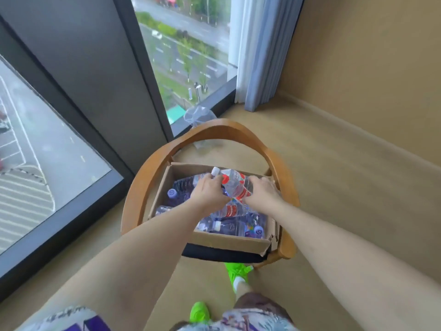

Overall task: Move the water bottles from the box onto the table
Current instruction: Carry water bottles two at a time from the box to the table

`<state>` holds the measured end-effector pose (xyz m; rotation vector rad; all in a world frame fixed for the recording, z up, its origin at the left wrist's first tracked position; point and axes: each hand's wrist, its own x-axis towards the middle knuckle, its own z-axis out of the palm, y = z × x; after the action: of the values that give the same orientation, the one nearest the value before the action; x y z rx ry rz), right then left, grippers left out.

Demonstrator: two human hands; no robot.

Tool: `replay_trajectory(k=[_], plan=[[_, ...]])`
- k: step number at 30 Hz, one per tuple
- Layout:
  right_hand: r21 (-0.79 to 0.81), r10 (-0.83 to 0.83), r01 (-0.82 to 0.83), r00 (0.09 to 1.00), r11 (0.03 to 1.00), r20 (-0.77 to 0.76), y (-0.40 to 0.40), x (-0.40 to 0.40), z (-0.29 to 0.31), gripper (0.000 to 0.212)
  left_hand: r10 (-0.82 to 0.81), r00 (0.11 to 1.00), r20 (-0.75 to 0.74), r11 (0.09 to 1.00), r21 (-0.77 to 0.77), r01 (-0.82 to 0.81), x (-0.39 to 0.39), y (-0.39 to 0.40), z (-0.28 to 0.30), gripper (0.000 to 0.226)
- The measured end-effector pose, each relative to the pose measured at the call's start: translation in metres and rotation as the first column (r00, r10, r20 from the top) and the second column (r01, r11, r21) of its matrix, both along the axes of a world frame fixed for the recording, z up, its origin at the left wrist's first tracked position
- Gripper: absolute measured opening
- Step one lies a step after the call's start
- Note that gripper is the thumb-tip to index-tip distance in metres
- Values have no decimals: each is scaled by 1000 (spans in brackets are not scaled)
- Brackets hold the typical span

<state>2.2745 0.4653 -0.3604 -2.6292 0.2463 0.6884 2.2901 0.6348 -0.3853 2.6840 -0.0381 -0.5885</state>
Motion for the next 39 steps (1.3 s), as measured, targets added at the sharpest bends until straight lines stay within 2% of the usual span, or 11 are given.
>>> replay_trajectory(k=[4, 7, 12, 17, 20, 23, 29, 34, 37, 38, 39], plan=[[58, 16, -11, 997, 998, -77, -12, 32, -23, 78, 117, 984, -137, 992, -30, -122, 22, -16, -25, 70], [97, 45, -33, 991, 995, -128, -15, 46, -46, 71, 173, 966, -191, 982, -39, -183, 38, -21, -32, 75], [111, 109, -88, 975, 990, -192, -6, 60, -76, 83, 116, 971, -210, 993, 64, -104, 49, -2, -45, 75], [11, 148, -148, 985, 989, -85, 13, 53, -98, 91, 61, 933, -354, 992, 122, -18, 40, 9, -68, 55], [-57, 141, -141, 990, 988, -3, 17, 46, -111, 86, 26, 900, -434, 987, 152, 45, 26, 3, -81, 65], [-65, 119, -116, 991, 991, 59, 17, 44, -118, 77, 13, 927, -375, 986, 156, 49, 18, 0, -92, 57], [-44, 166, -163, 984, 986, 69, 16, 44, -109, 66, 151, 955, -254, 984, -49, -169, 18, 6, -82, 49], [86, 40, -45, 997, 995, 62, 9, 35, -94, 66, 204, 961, -188, 963, -140, -232, 23, 4, -57, 31], [145, -29, 19, 997, 989, 70, 9, 30, -81, 68, 324, 927, -189, 880, -299, -369, 24, 8, -42, 49], [177, -58, 44, 995, 983, 76, 10, 29, -75, 68, 368, 903, -221, 831, -358, -426, 24, 10, -35, 47], [218, -91, 71, 992, 973, 82, 12, 29, -67, 69, 397, 882, -256, 778, -415, -471, 24, 12, -28, 35]])
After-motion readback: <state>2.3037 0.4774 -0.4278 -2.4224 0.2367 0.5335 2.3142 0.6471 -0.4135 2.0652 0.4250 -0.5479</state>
